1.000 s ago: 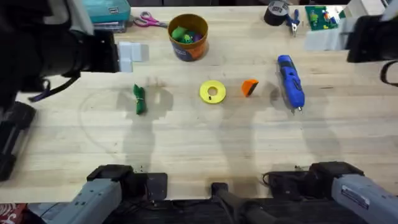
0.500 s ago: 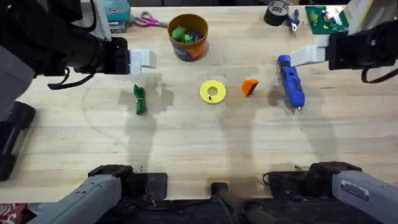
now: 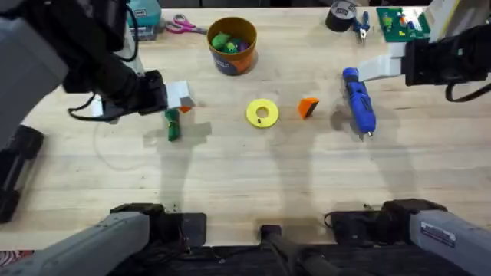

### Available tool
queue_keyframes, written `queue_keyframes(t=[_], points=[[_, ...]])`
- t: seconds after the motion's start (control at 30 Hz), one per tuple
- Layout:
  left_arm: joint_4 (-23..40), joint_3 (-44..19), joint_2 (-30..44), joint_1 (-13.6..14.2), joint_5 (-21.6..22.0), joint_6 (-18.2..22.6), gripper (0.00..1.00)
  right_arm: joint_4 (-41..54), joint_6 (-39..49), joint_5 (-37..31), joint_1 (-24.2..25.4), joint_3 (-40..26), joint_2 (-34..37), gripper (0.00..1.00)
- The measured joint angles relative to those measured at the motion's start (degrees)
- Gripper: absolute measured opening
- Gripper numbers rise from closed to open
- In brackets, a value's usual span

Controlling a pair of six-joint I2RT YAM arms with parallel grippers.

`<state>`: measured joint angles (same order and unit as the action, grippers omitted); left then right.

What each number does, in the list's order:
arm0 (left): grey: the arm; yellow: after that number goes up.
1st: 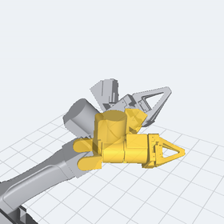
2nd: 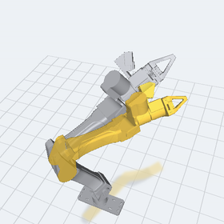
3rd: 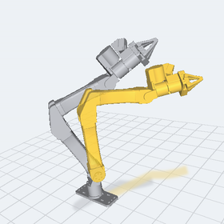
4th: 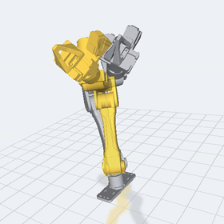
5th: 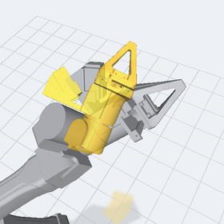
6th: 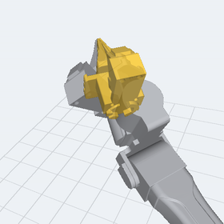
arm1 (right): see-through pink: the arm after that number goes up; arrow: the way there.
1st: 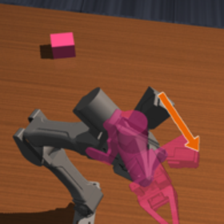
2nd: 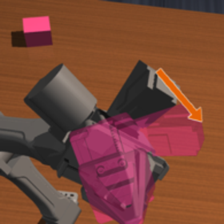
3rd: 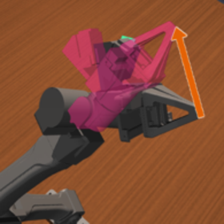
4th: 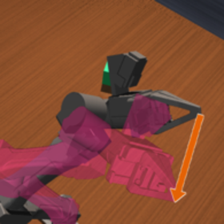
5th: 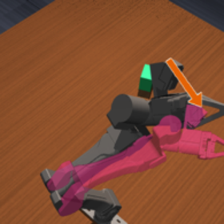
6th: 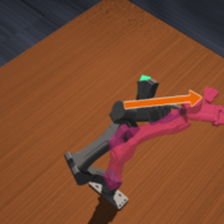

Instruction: Pick up the gripper from the table and insert it into the empty holder that is missing its gripper. Then pick up a screw, insert it into the mounting hole, and use the screwdriver to tighten it. Finally, clean up the table by picking up the vegetable and placing it into the bucket.

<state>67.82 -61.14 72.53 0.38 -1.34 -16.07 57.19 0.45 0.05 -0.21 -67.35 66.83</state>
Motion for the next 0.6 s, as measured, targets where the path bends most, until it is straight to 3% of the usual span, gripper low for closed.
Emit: queue_keyframes(t=[0.17,0.47,0.6], points=[[-5.1,2.1,4.7,0.0,1.0,-2.2,0.991,0.0,0.0,0.0,0.0,0.0,0.0,0.997],[-12.1,3.8,16.2,0.0,1.2,-2.4,0.989,0.0,0.0,0.0,0.0,0.0,0.0,0.996],[-14.2,3.8,21.1,0.0,1.2,-2.2,0.934,0.0,0.0,0.0,0.0,0.0,0.0,0.997]])
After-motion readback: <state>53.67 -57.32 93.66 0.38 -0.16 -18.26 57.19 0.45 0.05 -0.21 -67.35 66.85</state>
